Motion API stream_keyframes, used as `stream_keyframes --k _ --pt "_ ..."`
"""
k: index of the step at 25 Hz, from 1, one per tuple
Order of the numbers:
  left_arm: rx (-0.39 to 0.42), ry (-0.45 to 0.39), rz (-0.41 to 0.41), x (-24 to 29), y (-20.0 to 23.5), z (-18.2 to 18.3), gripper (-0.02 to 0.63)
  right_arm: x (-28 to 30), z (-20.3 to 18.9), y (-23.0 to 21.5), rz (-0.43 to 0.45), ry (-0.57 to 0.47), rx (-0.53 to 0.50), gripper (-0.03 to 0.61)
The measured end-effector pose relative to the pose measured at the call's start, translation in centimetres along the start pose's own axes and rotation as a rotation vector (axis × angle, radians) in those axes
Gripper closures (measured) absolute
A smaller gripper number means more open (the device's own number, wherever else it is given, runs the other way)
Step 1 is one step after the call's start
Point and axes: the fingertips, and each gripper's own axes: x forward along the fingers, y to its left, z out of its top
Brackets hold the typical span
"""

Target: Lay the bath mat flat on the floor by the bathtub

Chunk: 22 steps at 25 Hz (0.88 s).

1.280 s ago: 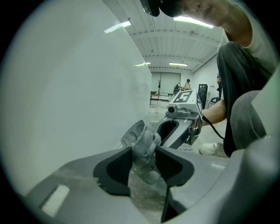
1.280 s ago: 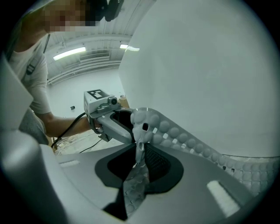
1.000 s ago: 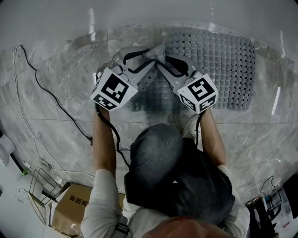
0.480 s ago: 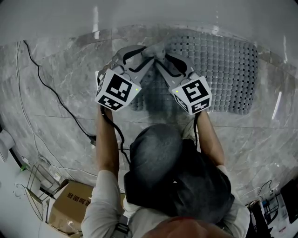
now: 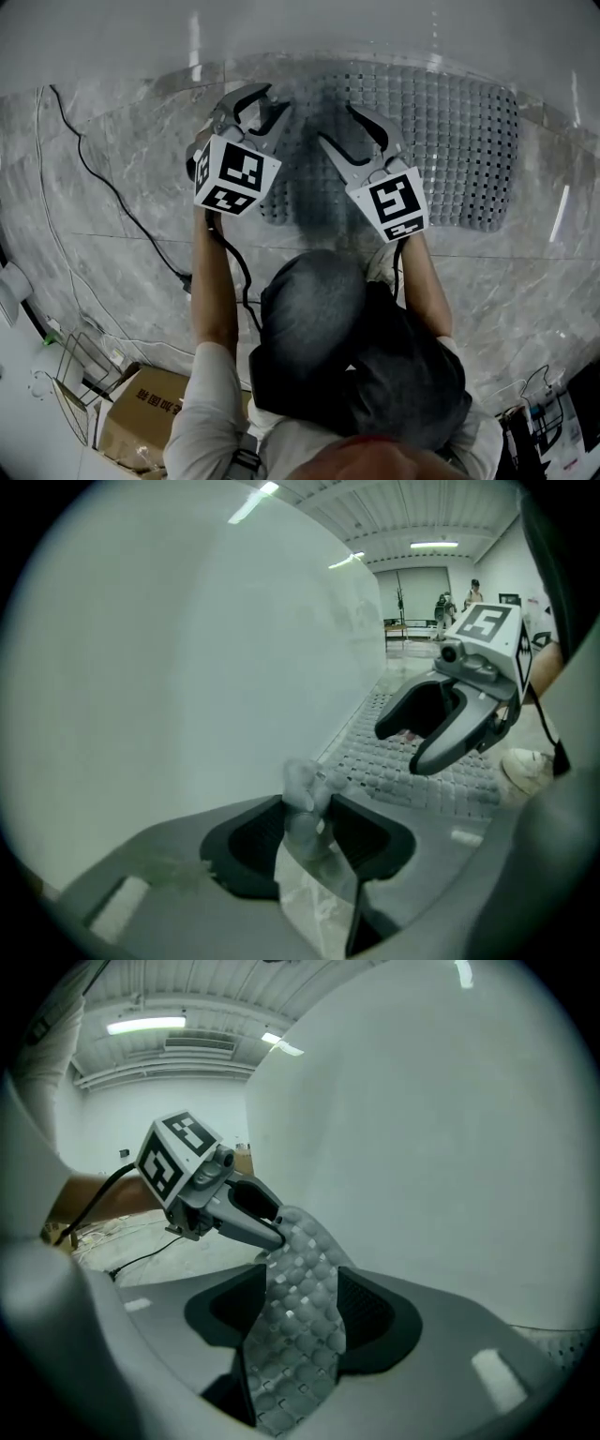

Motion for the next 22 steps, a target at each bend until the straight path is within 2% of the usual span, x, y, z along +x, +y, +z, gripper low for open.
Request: stream_keyframes --k 7,13,16,22 --pt "-0.041 0.068 0.213 0.6 3.6 -3.4 0.428 -1.4 -1.2 -1.0 -0.029 0.011 0.013 0.335" --pt "-0.103 0.053 0.344 0.2 4.6 -5.5 0.422 -2.6 -2.0 -2.3 -0.064 0.02 0.025 0.334" --pt "-0.154 0.013 0.344 -0.5 3.9 -5.4 0.422 -3.1 -2.3 -2.6 -0.075 0.02 0.03 0.334" --pt "-0.213 -0.071 0.258 -1.1 1.4 -4.0 0.422 -4.1 -2.9 -3.1 -0.097 0.022 0.034 0.336"
